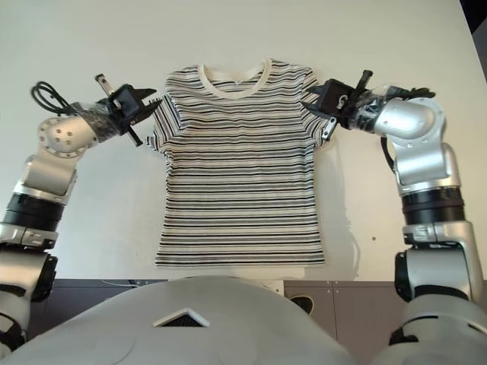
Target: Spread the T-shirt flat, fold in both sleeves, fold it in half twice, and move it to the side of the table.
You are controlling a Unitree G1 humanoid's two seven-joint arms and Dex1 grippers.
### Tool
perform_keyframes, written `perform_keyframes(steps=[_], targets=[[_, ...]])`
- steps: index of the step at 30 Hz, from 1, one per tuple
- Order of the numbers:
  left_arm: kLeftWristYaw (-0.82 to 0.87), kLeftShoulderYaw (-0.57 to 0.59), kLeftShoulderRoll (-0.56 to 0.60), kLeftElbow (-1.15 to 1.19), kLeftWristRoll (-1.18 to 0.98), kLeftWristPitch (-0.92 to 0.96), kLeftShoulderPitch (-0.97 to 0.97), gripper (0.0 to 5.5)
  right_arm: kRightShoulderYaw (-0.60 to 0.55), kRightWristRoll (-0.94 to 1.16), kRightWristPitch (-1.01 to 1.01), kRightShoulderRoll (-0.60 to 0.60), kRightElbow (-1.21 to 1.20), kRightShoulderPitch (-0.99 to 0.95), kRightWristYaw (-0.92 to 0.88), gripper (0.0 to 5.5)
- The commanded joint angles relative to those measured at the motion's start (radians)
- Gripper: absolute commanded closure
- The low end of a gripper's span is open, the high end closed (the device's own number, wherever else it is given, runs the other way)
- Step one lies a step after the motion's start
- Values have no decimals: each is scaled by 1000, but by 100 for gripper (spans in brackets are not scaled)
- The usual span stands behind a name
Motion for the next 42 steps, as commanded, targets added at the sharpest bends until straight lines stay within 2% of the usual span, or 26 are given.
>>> perform_keyframes(steps=[1,4,9,16,24,31,35,37,40,42], targets=[[42,-93,-79,312,146,-115,-149,464,83,-172,-132,82,359,-182,-185,451],[26,-144,-78,445,225,-172,-187,464,120,-245,-172,123,566,-270,-279,451],[-49,-125,-35,492,219,-174,-172,464,156,-311,-190,135,761,-297,-331,451],[8,-42,-42,415,183,-56,-95,464,137,-298,-207,159,818,-298,-377,451],[-12,-21,20,281,200,15,0,464,12,-211,-310,146,779,-352,-512,451],[2,37,39,197,152,5,33,464,-101,-91,-386,76,631,-288,-439,451],[-22,127,23,-1,47,64,75,464,-146,-25,-341,56,477,-173,-384,451],[18,204,6,-112,-3,135,72,464,-174,9,-302,51,379,-92,-371,451],[68,368,-21,-317,-130,386,111,464,-275,98,-178,31,162,71,-383,451],[79,432,-33,-413,-191,547,167,464,-339,138,-93,19,29,172,-394,451]])
